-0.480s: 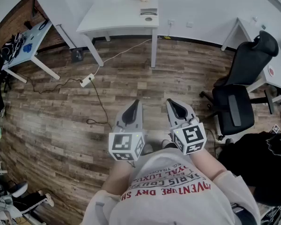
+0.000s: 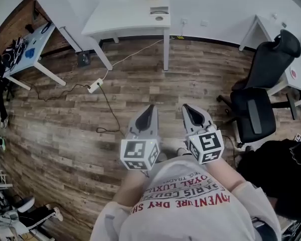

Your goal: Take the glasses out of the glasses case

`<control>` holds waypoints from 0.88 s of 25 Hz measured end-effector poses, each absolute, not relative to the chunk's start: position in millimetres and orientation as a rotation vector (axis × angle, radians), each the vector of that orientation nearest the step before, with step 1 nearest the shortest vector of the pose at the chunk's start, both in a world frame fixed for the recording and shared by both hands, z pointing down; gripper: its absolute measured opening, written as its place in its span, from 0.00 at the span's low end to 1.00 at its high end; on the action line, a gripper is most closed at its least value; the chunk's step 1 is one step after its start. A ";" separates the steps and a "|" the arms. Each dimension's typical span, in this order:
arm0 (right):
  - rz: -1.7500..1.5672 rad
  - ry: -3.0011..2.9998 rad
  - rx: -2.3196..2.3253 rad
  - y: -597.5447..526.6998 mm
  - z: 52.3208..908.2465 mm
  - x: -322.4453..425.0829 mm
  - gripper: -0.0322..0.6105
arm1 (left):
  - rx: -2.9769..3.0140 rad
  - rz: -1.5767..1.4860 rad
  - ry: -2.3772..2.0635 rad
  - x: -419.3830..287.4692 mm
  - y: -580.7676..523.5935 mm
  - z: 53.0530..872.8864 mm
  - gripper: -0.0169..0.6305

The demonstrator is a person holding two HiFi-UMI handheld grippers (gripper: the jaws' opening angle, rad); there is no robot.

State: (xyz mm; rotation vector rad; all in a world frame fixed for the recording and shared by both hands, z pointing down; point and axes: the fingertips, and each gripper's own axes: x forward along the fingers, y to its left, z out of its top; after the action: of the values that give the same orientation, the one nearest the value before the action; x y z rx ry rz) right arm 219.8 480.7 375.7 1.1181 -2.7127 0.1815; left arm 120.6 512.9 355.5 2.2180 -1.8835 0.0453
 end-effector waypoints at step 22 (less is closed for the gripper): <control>0.316 -2.696 1.071 365.8 412.0 161.5 0.07 | 2.127 0.088 -1.932 42.9 408.6 381.5 0.03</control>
State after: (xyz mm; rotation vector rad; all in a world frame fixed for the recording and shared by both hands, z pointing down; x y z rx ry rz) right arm 161.5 365.8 412.0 1.0713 -2.6965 0.3164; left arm 42.9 408.6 381.5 2.1268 -1.9316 0.0879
